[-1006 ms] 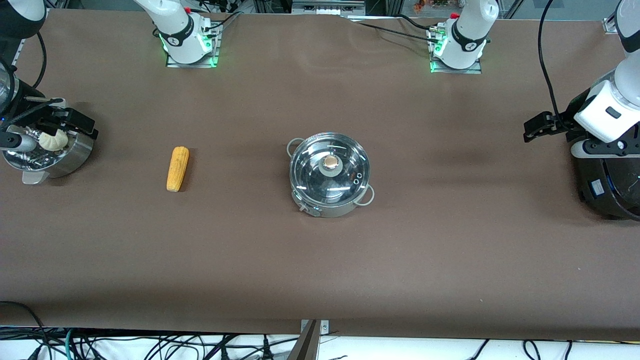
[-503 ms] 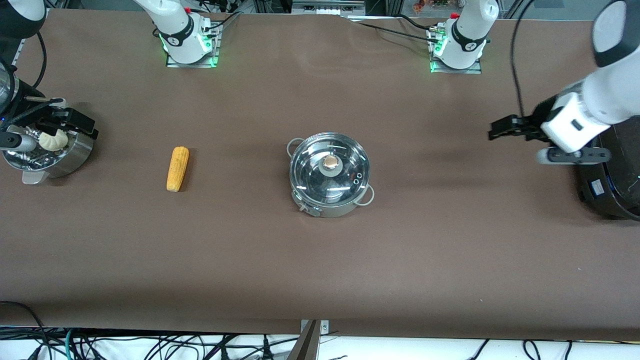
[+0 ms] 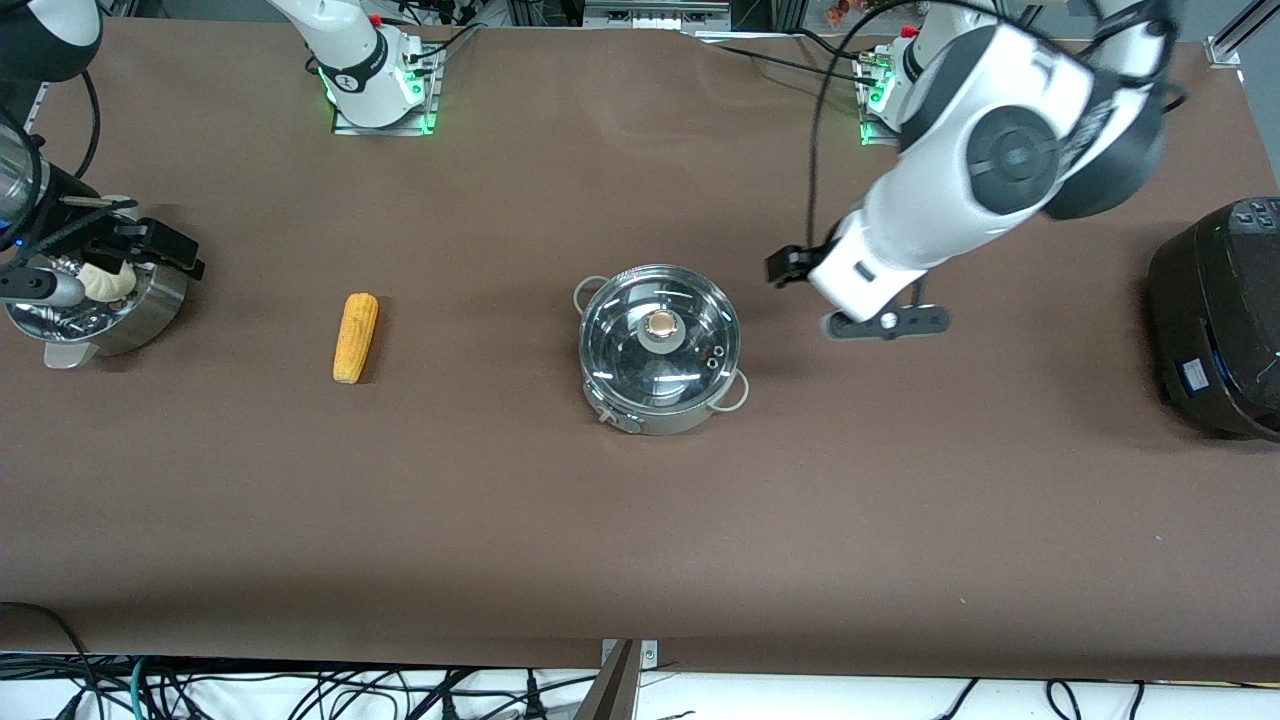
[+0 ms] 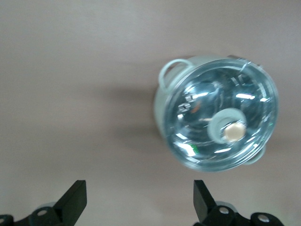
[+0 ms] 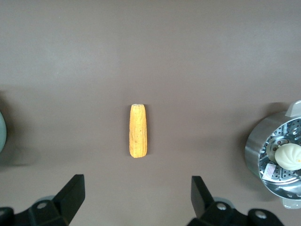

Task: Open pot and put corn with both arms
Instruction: 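Move the left gripper over the glass lid on the steel pot, then grasp the lid knob with the left gripper while the right gripper grasps the corn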

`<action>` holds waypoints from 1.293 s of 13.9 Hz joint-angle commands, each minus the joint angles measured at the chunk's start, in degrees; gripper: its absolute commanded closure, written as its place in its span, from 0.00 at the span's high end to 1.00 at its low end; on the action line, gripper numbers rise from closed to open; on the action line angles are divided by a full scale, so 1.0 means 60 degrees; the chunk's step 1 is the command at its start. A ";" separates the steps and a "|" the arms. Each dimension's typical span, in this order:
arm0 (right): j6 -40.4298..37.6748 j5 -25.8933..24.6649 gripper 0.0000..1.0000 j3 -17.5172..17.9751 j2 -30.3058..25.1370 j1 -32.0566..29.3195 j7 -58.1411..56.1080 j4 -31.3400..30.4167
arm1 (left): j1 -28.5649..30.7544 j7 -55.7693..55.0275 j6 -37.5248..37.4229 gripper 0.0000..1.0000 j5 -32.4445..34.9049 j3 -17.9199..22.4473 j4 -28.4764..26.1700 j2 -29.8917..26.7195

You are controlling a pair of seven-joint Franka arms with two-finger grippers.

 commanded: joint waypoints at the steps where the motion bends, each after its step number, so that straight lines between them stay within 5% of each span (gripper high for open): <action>1: -0.0179 0.0130 1.00 0.0021 0.0458 0.0127 0.0045 0.0088 | -0.0818 -0.1520 0.0381 1.00 -0.0107 0.0138 0.1679 0.1661; 5: -0.0182 0.0145 1.00 0.0021 0.1936 0.0185 0.0088 -0.0029 | -0.1435 -0.2358 0.1993 0.99 -0.0048 0.0211 0.1695 0.2542; 14: 0.5659 0.0145 1.00 0.0036 0.2246 0.0507 0.1859 -0.4083 | -0.2520 -0.3591 0.2509 0.96 0.1241 0.0197 0.1533 0.3085; 18: 0.6047 0.0130 1.00 0.0036 0.2569 0.0991 0.2490 -0.4584 | -0.2462 -0.3444 0.2962 0.89 0.1285 0.0182 0.1475 0.3115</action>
